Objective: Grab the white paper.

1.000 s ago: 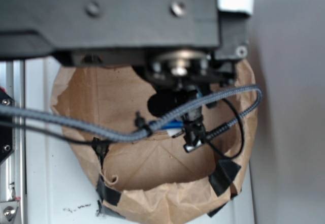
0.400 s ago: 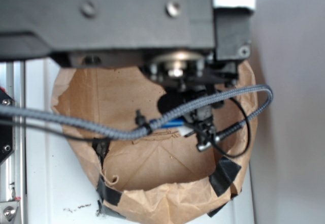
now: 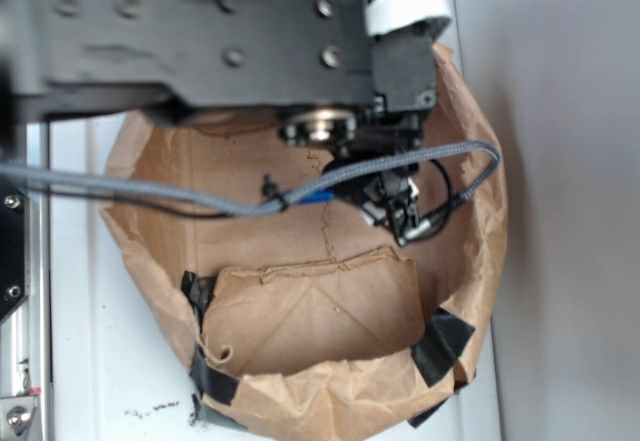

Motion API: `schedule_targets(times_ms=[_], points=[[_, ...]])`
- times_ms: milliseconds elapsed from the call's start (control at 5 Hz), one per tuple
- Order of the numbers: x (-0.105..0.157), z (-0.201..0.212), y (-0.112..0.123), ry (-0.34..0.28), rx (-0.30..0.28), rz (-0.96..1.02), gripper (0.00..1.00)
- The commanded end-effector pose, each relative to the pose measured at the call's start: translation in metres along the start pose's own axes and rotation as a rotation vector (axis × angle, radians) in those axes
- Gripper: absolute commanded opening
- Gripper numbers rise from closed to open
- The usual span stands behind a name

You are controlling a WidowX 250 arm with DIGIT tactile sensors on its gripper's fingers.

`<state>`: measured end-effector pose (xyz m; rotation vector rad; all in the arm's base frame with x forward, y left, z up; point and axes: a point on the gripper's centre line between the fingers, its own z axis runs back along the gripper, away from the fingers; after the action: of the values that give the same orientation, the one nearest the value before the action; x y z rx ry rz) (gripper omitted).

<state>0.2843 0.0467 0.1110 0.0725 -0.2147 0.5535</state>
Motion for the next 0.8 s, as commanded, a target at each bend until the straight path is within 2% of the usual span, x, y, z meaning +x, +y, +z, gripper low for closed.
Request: schedule_targets(times_ms=[0, 200, 400, 600], points=[[0.009, 0.007, 0.012, -0.036, -0.003, 0.036, 1.00], [0.009, 0.007, 0.012, -0.036, -0.003, 0.036, 1.00], [0.019, -0.009, 0.021, -0.044, -0.045, 0.072, 1.00], [0.024, -0.024, 0.028, -0.099, -0.020, 0.062, 1.00]])
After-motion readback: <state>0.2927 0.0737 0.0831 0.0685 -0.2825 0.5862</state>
